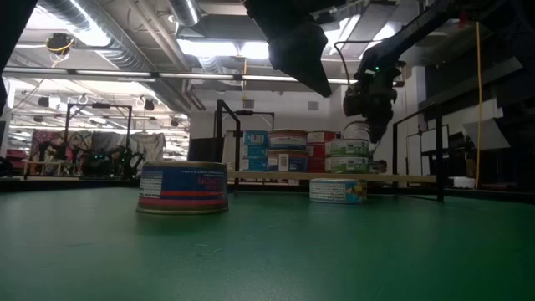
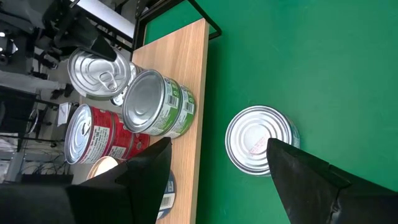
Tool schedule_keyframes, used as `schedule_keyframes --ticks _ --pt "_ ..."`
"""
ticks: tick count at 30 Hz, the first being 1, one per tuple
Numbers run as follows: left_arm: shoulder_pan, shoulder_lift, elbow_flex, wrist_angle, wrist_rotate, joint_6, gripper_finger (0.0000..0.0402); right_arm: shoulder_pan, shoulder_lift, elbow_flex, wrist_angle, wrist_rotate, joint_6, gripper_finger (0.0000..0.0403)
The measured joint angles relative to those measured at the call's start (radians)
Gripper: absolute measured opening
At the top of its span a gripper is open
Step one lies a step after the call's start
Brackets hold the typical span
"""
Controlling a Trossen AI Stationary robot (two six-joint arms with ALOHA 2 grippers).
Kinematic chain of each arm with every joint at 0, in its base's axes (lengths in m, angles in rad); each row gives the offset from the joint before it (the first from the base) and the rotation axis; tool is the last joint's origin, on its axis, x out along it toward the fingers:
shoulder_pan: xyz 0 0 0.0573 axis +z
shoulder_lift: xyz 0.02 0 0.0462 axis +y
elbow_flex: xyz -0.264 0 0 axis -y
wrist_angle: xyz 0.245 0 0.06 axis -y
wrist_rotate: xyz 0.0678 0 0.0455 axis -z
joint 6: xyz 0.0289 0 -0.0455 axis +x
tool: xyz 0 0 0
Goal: Stack canned seafood by type on shelf
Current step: Stack the green tuna can on top of the green tuna can on the shelf
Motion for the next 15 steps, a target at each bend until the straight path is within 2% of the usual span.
schedule_keyframes --ticks 7,15 --pt "0.0 0.0 0.0 0.0 0.0 0.0 0.026 0.0 0.0 0.0 -0.028 -0.048 0.002 0.014" --pt "0.0 0.0 0.0 0.0 0.0 -0.004 0.026 0.017 0.0 0.0 -0.048 -0.047 0.003 0.0141"
